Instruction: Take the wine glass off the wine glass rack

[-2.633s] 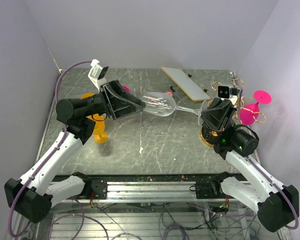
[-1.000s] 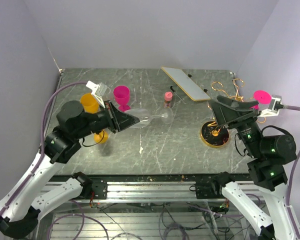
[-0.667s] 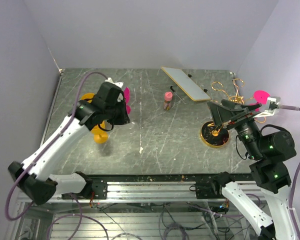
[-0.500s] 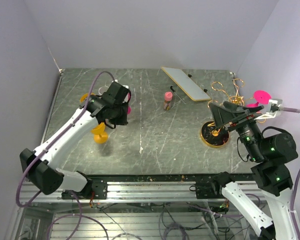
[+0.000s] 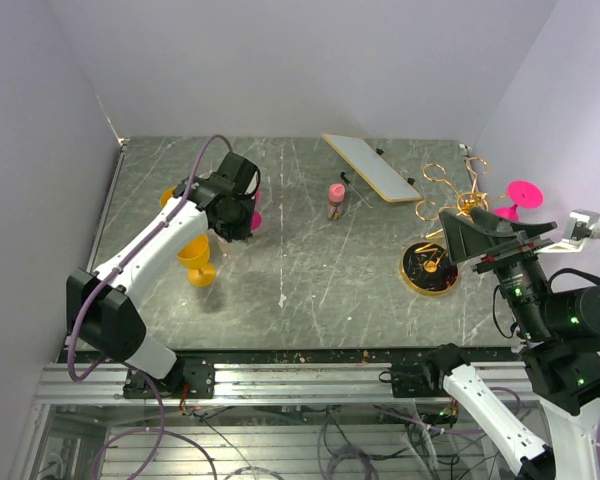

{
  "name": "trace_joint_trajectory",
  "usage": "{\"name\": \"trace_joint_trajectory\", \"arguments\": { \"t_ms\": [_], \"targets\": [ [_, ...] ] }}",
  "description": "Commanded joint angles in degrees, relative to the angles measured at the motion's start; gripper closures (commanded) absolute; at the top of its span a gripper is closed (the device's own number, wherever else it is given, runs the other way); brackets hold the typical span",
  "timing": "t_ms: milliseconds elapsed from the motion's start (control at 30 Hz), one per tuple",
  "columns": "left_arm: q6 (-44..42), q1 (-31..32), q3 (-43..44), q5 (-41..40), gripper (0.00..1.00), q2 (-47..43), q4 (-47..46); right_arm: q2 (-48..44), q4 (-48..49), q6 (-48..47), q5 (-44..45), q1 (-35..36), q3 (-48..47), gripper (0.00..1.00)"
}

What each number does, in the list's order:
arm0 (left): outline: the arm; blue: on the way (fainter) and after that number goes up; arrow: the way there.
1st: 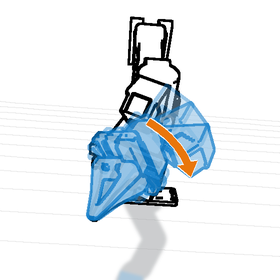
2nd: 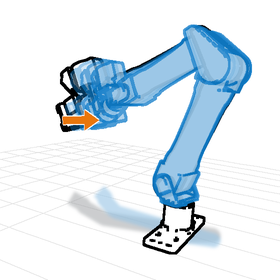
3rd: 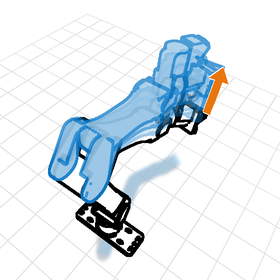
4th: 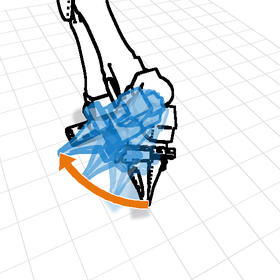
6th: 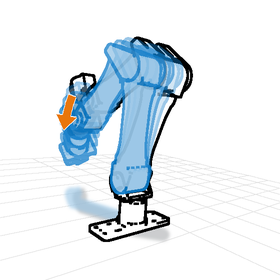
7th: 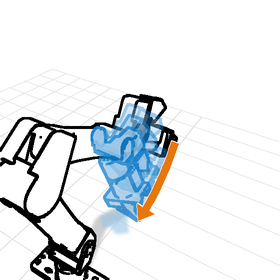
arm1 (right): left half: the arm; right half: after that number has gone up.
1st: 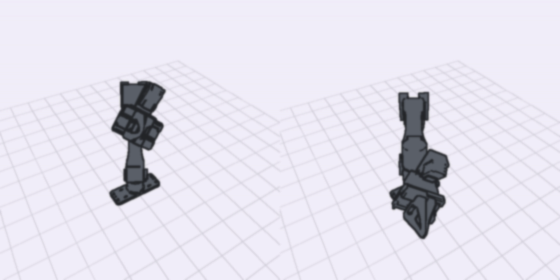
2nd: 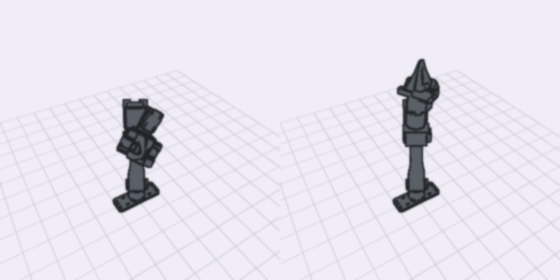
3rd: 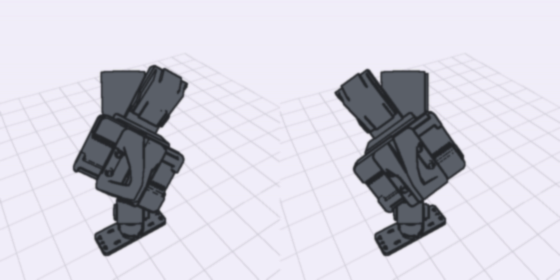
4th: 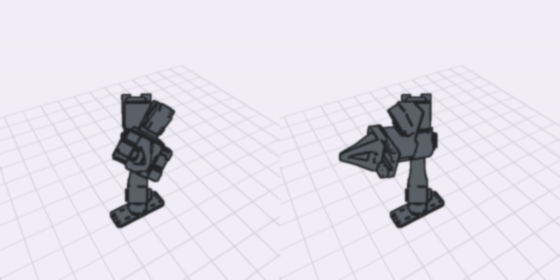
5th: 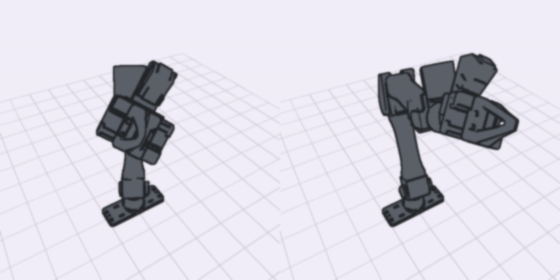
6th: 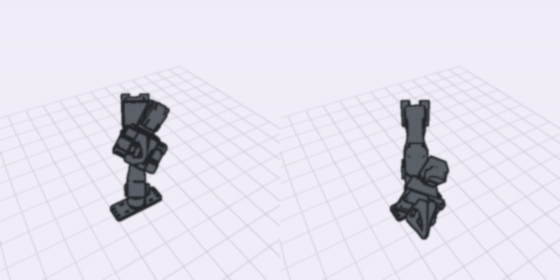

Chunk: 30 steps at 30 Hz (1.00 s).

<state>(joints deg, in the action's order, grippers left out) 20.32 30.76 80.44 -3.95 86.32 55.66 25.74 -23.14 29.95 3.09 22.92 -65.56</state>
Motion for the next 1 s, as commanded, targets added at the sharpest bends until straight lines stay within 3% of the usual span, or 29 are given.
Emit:
{"name": "trace_joint_trajectory", "arguments": {
  "t_ms": [0, 167, 333, 667, 733, 800, 833, 967],
  "targets": [
    [-2.7, -1.4, 0.0, 3.7, 0.93, 1.0, -2.1, -1.5, -1.6, -0.7, 1.9, 0.0, -0.7, 0.02],
    [-3.0, -2.1, -0.8, 3.4, 0.87, 1.9, -1.9, -1.6, -1.7, -0.2, 2.8, -0.1, -0.1, 0.03],
    [-2.9, -2.3, -0.7, -0.7, 0.67, 1.1, -0.9, -1.2, -1.6, -0.2, 3.0, -0.1, 0.1, 0.03],
    [-3.8, -2.5, 7.7, -5.2, 0.41, -2.7, 0.7, 0.6, -4.3, -2.9, 6.8, 0.0, -2.3, 0.03],
    [-3.6, -2.5, 10.7, -5.7, 0.32, -3.2, 1.1, 1.8, -6.6, -4.1, 8.0, -0.1, -4.2, 0.03],
    [-3.7, -2.5, 13.5, -5.4, 0.12, -3.8, 0.7, 2.8, -9.1, -5.4, 9.6, -0.1, -5.9, 0.03],
    [-3.5, -2.5, 14.3, -4.4, 0.07, -4.6, -0.8, 3.1, -10.2, -5.9, 10.4, -0.1, -6.5, 0.03],
    [-1.8, -2.5, 14.4, 1.0, 0.03, -7.9, -9.6, 4.1, -13.1, -7.5, 14.4, -0.1, -7.8, 0.03]
  ]
}}
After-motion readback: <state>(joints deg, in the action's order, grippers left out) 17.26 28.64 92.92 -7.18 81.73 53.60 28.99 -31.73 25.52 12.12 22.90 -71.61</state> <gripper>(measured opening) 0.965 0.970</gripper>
